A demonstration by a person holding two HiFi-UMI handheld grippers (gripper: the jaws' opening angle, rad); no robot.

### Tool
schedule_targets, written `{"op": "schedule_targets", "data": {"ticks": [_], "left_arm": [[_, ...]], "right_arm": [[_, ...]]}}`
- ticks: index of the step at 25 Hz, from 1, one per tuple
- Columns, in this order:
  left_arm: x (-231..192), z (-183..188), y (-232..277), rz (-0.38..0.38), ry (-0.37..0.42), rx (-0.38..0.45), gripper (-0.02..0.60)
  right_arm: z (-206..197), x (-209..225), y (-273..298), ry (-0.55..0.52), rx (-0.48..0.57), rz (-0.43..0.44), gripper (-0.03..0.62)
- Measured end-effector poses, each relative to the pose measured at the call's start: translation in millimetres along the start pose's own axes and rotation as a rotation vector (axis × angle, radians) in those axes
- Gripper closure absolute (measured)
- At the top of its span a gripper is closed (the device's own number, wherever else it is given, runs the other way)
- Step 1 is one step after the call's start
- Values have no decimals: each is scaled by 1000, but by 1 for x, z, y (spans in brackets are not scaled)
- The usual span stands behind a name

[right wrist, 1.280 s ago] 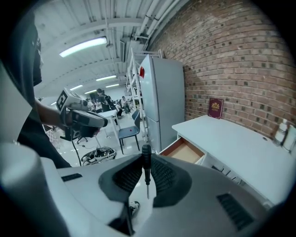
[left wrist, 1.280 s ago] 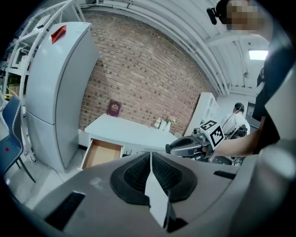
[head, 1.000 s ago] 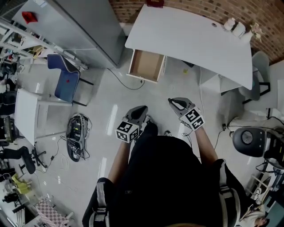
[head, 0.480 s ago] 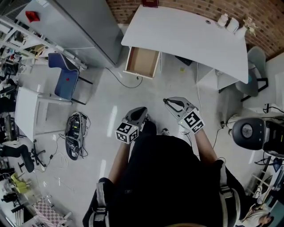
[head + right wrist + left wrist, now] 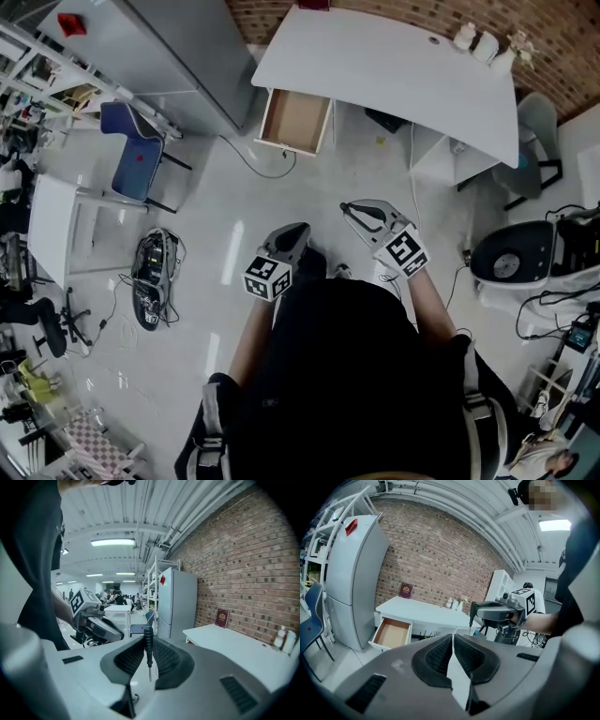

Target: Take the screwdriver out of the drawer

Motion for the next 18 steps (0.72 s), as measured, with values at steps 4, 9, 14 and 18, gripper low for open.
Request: {"op": "schedule_targets", "data": {"ticks": [4, 9, 14, 18], "left_arm": [[8, -1, -5, -1, 2, 2, 558], [11, 1, -7, 5, 7, 11, 558], [8, 5, -11, 6, 8, 17, 558], [12, 2, -5, 5, 10, 15, 558]], "right_arm": [[1, -6, -4, -4, 4, 3, 480], [2, -9, -9, -9, 8, 5, 481], [5, -12, -8, -10, 6, 2, 480], [-1, -8, -13, -10, 9, -1, 480]]}}
Point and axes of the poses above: the fingertips, and each gripper's own axes: y forward along the fingers, x to its right, z out of its top, the point moved 6 cm from there along -y, backward along the fingers, and after that the axes turned 5 degrees about y, right-handed, at the moved point
